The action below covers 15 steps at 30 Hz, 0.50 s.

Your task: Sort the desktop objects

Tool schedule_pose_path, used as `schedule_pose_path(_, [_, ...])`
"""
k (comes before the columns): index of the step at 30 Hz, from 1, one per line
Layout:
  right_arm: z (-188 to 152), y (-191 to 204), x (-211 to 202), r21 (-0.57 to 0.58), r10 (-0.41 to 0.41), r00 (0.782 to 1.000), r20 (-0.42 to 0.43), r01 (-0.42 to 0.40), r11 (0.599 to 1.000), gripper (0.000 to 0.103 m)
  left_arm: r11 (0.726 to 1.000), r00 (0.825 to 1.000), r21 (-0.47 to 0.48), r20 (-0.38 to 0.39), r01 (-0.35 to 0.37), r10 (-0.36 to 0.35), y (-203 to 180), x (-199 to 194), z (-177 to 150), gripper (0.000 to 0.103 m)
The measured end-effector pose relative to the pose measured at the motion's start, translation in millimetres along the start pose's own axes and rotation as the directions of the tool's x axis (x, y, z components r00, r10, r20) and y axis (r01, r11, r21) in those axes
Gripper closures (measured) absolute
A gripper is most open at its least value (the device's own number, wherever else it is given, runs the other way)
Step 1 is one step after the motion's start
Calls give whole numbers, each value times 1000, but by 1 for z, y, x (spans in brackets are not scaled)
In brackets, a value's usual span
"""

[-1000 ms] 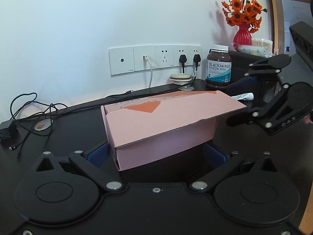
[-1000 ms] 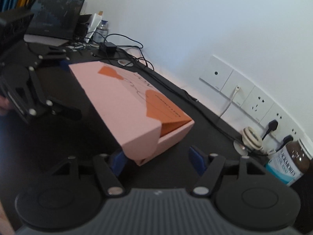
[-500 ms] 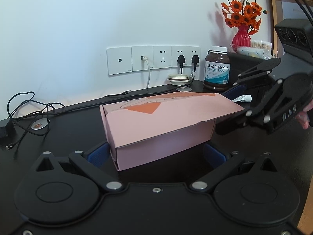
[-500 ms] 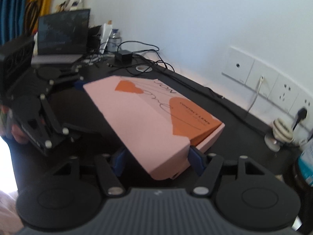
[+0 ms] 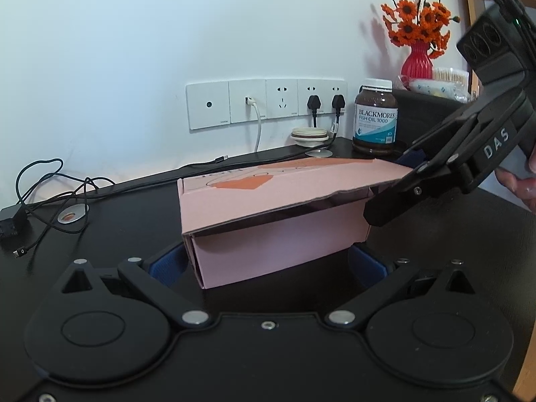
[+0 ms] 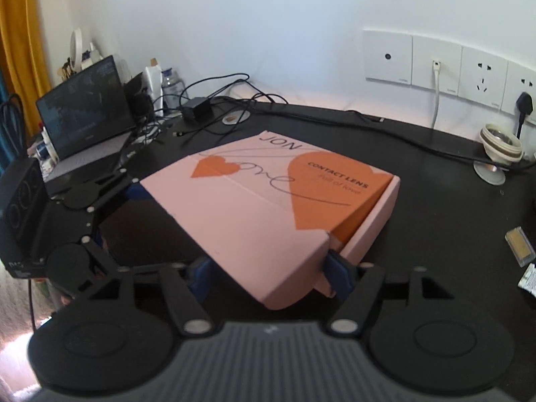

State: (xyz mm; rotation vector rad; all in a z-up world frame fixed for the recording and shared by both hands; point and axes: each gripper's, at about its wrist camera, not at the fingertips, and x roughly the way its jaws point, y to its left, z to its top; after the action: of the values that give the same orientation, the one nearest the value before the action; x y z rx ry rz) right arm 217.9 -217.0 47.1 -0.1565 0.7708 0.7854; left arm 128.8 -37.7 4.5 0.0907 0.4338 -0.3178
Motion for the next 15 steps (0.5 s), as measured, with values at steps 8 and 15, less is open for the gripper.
schedule_pose_path(8, [-4, 12, -17, -115, -74, 997, -18, 71, 991, 17, 996, 997, -72, -40, 60, -63, 16, 4, 2, 0])
schedule_pose_path(15, [-13, -30, -41, 112, 45, 997, 70, -52, 992, 17, 994, 997, -95, -51, 59, -64, 18, 4, 6, 0])
